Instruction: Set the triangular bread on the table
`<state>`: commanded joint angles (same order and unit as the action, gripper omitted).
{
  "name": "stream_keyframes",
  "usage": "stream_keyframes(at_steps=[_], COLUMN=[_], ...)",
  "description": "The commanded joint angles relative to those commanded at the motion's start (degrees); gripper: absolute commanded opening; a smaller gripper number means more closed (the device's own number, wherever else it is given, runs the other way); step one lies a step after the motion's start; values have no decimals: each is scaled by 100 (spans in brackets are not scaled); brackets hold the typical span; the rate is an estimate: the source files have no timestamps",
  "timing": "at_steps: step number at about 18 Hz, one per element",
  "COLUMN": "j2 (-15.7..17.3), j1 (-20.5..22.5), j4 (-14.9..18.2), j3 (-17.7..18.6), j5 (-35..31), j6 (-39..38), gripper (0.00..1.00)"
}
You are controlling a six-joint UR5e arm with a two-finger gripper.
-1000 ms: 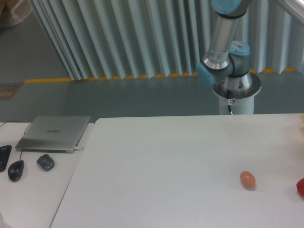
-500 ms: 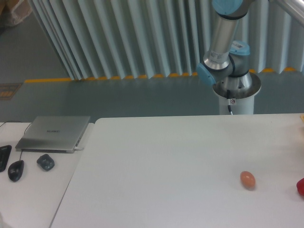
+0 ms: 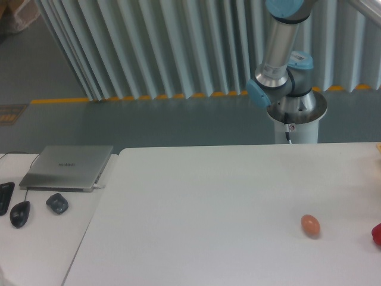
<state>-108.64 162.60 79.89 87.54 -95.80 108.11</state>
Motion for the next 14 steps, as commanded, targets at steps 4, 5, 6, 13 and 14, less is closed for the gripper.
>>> stream_keyframes(at_steps=[4,5,6,13,14], j2=[123,176,194,387,448], j1=[9,17,18,0,-35], j4=[44,88,175,510,545], j3=[-35,-35,-35,-27,-27], j5=[420,561,641,1600,1635], j6=[-44,-44,-44,-422,-509], gripper=[18,17,17,18,18])
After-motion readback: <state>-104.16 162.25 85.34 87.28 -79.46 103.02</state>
